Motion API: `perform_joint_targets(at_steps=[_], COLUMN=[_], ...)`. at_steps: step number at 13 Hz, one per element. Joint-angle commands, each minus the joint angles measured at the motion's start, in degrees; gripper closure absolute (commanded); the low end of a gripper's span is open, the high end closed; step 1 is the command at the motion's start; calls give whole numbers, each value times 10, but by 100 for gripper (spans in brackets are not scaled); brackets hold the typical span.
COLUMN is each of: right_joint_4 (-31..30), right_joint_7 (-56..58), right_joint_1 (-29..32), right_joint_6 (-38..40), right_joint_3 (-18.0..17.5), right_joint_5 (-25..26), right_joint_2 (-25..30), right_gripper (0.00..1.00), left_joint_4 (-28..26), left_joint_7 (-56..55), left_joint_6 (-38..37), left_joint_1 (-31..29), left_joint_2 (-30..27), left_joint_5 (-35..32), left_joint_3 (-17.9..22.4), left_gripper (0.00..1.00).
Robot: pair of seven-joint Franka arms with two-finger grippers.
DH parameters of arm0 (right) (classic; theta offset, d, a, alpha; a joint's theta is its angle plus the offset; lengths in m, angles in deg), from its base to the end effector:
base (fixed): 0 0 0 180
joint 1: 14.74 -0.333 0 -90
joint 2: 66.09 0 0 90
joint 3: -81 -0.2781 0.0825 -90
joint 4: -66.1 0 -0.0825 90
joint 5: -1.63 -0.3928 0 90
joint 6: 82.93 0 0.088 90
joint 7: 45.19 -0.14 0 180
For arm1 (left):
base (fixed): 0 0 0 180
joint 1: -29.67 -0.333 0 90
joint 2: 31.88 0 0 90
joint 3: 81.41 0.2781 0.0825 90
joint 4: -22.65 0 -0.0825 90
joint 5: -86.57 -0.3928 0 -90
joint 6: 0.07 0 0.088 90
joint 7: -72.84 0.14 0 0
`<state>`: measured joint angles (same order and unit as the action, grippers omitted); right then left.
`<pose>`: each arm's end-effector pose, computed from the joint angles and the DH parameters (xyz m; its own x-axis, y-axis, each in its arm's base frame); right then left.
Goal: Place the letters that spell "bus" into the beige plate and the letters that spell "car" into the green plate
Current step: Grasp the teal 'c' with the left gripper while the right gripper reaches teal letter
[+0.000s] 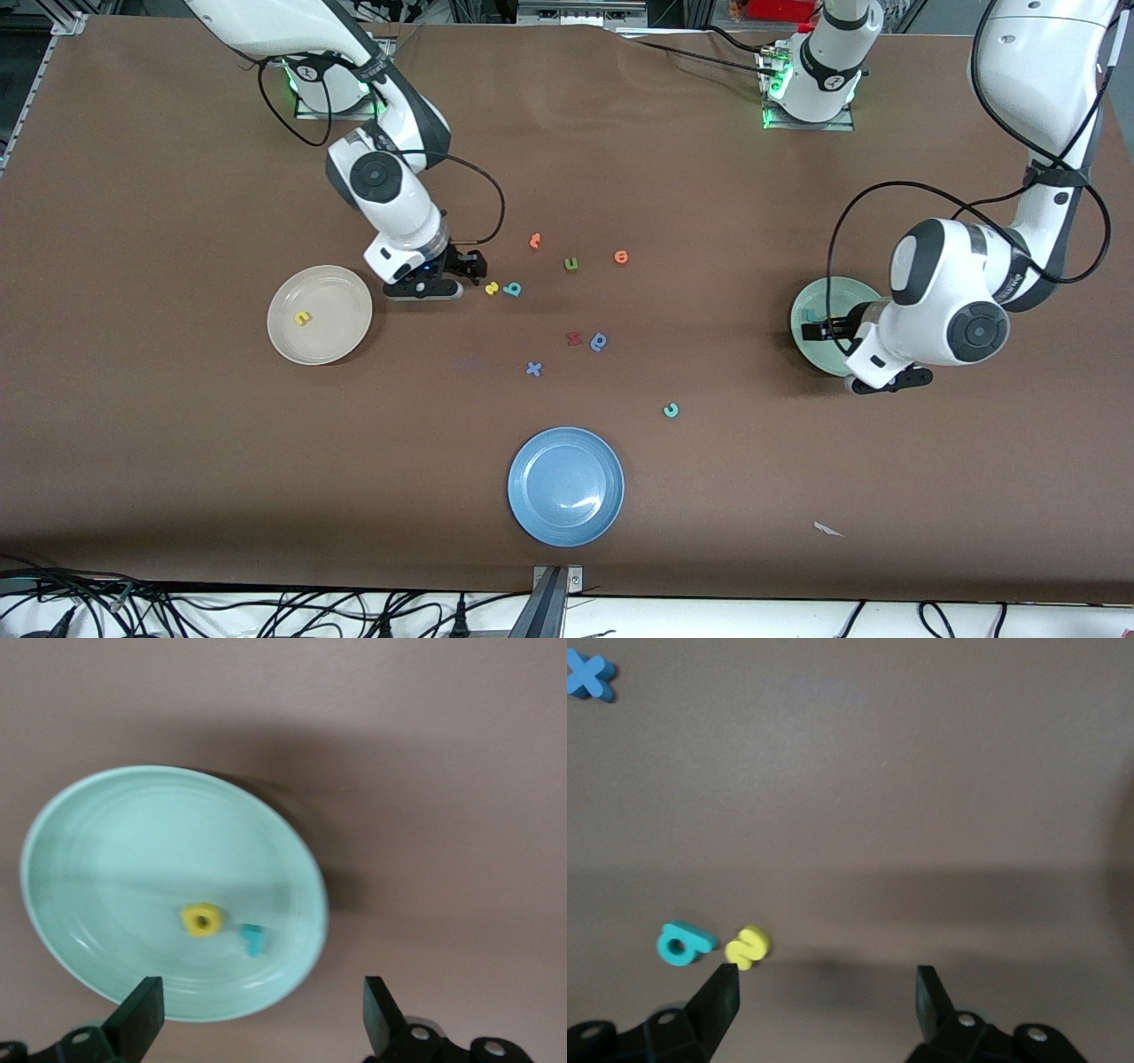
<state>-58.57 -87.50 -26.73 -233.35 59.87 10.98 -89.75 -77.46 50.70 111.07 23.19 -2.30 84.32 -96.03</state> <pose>0.4637 0.3180 0.1430 0.9983 -0.0551 0.0184 -0.0532 -0.9944 -0.0911 0.5998 -0.0797 0.1952 0.9218 0.2271 -0.3142 0.2307 -0.9727 -0.0262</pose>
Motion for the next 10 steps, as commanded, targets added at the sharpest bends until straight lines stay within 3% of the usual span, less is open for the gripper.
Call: perform_joint_targets(at_steps=[1, 4, 6, 10], right_joint_4=[25, 26, 26, 26], right_joint_7=[-56, -94, -102, -103], right_joint_1=[-15, -29, -37, -39], right_joint_6=[-7, -41, -64, -70], right_joint_3=[4, 4, 5, 6], right_joint_5=[1, 2, 1, 18], right_joint_2=[-28, -46, -59, -69], right_gripper=[12, 12, 12, 12], left_joint_4=[51, 107, 115, 114], left_joint_7=[-164, -305, -398, -433], left_joint_6=[15, 37, 84, 108], left_joint_1=[22, 67, 77, 117], left_joint_2=[26, 84, 101, 115], left_joint_5=[-7, -9, -10, -15], left_joint_3=[-28, -26, -26, -23], left_gripper=[1, 1, 1, 1])
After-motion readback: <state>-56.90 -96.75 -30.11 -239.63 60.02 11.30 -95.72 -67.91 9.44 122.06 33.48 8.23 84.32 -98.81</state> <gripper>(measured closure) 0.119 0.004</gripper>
